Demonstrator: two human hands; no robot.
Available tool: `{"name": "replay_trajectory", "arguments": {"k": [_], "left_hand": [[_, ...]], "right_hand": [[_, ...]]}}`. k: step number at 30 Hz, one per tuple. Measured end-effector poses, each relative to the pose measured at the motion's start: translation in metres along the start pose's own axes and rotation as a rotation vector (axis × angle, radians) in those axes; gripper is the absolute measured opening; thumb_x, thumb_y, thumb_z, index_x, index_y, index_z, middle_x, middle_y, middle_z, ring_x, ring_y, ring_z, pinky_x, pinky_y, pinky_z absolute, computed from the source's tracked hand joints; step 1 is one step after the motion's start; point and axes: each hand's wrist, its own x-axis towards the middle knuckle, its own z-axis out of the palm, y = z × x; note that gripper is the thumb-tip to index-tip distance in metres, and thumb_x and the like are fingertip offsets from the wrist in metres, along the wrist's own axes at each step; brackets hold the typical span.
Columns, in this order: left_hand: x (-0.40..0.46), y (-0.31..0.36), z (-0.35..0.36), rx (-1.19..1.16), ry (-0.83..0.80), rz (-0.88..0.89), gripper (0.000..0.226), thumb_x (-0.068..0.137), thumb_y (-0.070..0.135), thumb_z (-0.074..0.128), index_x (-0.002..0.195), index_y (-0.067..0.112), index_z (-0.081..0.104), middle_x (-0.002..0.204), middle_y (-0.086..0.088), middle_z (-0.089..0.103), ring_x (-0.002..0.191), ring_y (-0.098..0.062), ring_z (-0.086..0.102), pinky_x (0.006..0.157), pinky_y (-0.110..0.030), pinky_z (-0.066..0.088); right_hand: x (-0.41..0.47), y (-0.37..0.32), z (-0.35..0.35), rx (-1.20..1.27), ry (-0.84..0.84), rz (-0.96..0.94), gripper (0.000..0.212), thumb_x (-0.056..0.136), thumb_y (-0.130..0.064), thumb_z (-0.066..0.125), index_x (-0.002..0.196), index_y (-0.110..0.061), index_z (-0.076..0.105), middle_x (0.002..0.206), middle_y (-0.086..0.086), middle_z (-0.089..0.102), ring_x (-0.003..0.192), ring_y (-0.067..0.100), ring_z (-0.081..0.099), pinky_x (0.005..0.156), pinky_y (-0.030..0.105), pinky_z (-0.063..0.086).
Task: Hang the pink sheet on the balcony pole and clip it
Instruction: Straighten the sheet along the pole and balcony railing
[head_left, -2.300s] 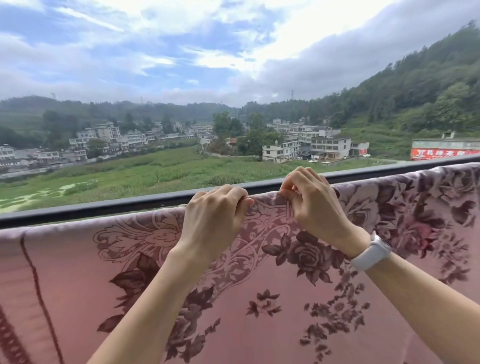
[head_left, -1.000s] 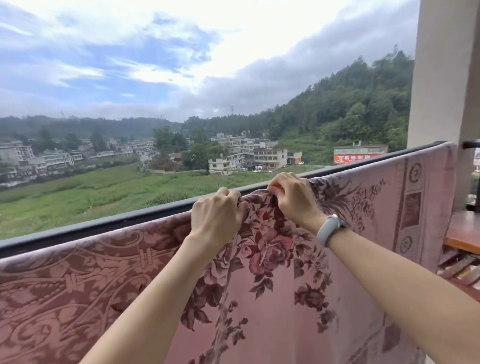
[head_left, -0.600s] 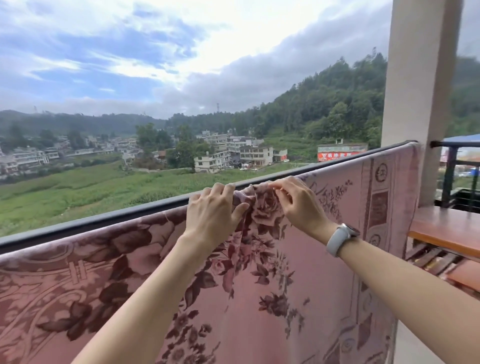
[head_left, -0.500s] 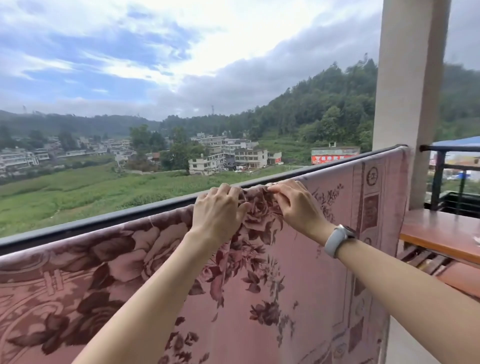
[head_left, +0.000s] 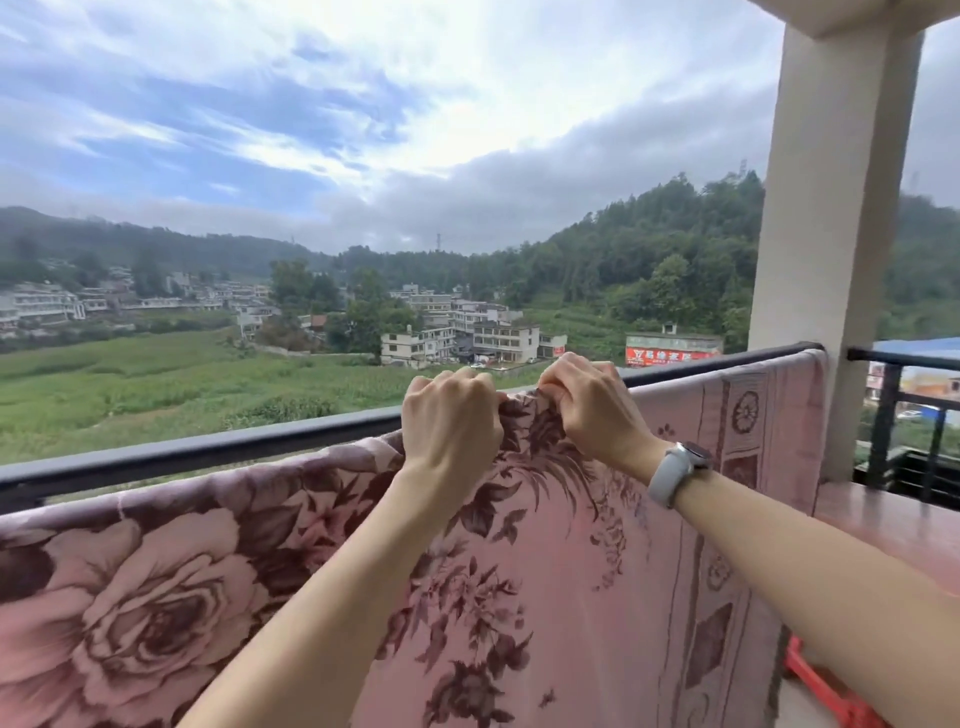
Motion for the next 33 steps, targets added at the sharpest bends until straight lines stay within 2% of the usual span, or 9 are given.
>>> {"name": "replay_trajectory", "arguments": {"k": [3, 6, 10, 13, 18, 21, 23, 28, 33], "left_hand": [[0.003, 0.017, 0.007, -0.067, -0.035, 0.088, 0.028, 0.089, 0.031, 0.05, 0.071, 0.013, 0.061, 0.078, 0.001, 0.064, 0.073, -0.019, 0.057, 0.076, -0.034, 0.044], [0.0, 0.023, 0.021, -0.083, -0.11, 0.131, 0.037, 0.086, 0.044, 0.051, 0.069, 0.015, 0.065, 0.083, 0.002, 0.065, 0.079, -0.018, 0.057, 0.079, -0.033, 0.043], [0.019, 0.038, 0.044, -0.11, -0.11, 0.112, 0.028, 0.087, 0.042, 0.051, 0.095, 0.015, 0.054, 0.099, -0.001, 0.057, 0.086, -0.021, 0.056, 0.071, -0.031, 0.038], [0.03, 0.06, 0.07, 0.002, -0.215, 0.151, 0.033, 0.091, 0.045, 0.044, 0.101, 0.016, 0.055, 0.097, -0.002, 0.063, 0.083, -0.024, 0.06, 0.061, -0.031, 0.035], [0.046, 0.077, 0.09, 0.083, -0.102, 0.065, 0.033, 0.091, 0.038, 0.046, 0.081, 0.012, 0.064, 0.074, -0.004, 0.066, 0.062, -0.025, 0.056, 0.054, -0.029, 0.034], [0.062, 0.099, 0.101, 0.028, -0.003, 0.065, 0.028, 0.091, 0.031, 0.05, 0.084, 0.01, 0.065, 0.089, -0.001, 0.064, 0.069, -0.024, 0.057, 0.059, -0.029, 0.033], [0.07, 0.122, 0.116, -0.044, -0.015, 0.093, 0.023, 0.09, 0.029, 0.049, 0.093, 0.011, 0.062, 0.097, -0.003, 0.064, 0.076, -0.024, 0.059, 0.066, -0.031, 0.036], [0.083, 0.168, 0.17, 0.071, -0.199, 0.121, 0.032, 0.094, 0.041, 0.038, 0.093, 0.016, 0.058, 0.093, -0.002, 0.065, 0.079, -0.023, 0.061, 0.06, -0.029, 0.036], [0.106, 0.213, 0.212, 0.125, -0.129, 0.06, 0.026, 0.094, 0.037, 0.041, 0.088, 0.014, 0.054, 0.09, -0.002, 0.063, 0.078, -0.028, 0.061, 0.057, -0.031, 0.034]], "right_hand": [[-0.01, 0.018, -0.011, 0.072, 0.137, -0.019, 0.009, 0.083, -0.008, 0.052, 0.077, -0.009, 0.058, 0.077, 0.0, 0.06, 0.072, 0.015, 0.051, 0.078, 0.031, 0.036], [-0.047, 0.039, -0.013, 0.169, 0.009, -0.108, 0.01, 0.081, -0.012, 0.054, 0.078, -0.011, 0.064, 0.075, -0.001, 0.067, 0.069, 0.015, 0.06, 0.073, 0.032, 0.049], [-0.031, 0.081, -0.013, 0.177, 0.18, 0.03, 0.02, 0.083, -0.011, 0.053, 0.098, -0.007, 0.064, 0.092, 0.004, 0.065, 0.087, 0.019, 0.057, 0.084, 0.036, 0.047], [-0.016, 0.112, -0.007, 0.142, 0.014, 0.067, 0.018, 0.086, -0.009, 0.056, 0.101, -0.008, 0.065, 0.098, 0.004, 0.064, 0.095, 0.02, 0.054, 0.09, 0.044, 0.042], [-0.002, 0.139, 0.0, 0.182, 0.067, 0.007, 0.012, 0.085, -0.007, 0.055, 0.077, -0.008, 0.064, 0.078, 0.003, 0.063, 0.077, 0.019, 0.055, 0.076, 0.032, 0.04], [0.01, 0.161, -0.007, 0.094, 0.19, -0.009, 0.013, 0.085, -0.008, 0.051, 0.076, -0.009, 0.061, 0.077, 0.003, 0.063, 0.074, 0.013, 0.05, 0.072, 0.023, 0.028], [0.01, 0.187, -0.017, 0.168, 0.265, 0.014, 0.013, 0.086, -0.012, 0.051, 0.08, -0.011, 0.062, 0.079, -0.002, 0.063, 0.075, 0.009, 0.05, 0.072, 0.023, 0.034], [-0.011, 0.29, -0.04, 0.092, 0.004, 0.017, 0.018, 0.087, -0.011, 0.054, 0.1, -0.012, 0.066, 0.103, 0.003, 0.065, 0.1, 0.02, 0.055, 0.092, 0.046, 0.04], [-0.011, 0.359, -0.057, 0.17, -0.037, 0.026, 0.01, 0.085, -0.008, 0.057, 0.092, -0.01, 0.065, 0.094, 0.004, 0.068, 0.094, 0.022, 0.059, 0.09, 0.045, 0.043]]}}
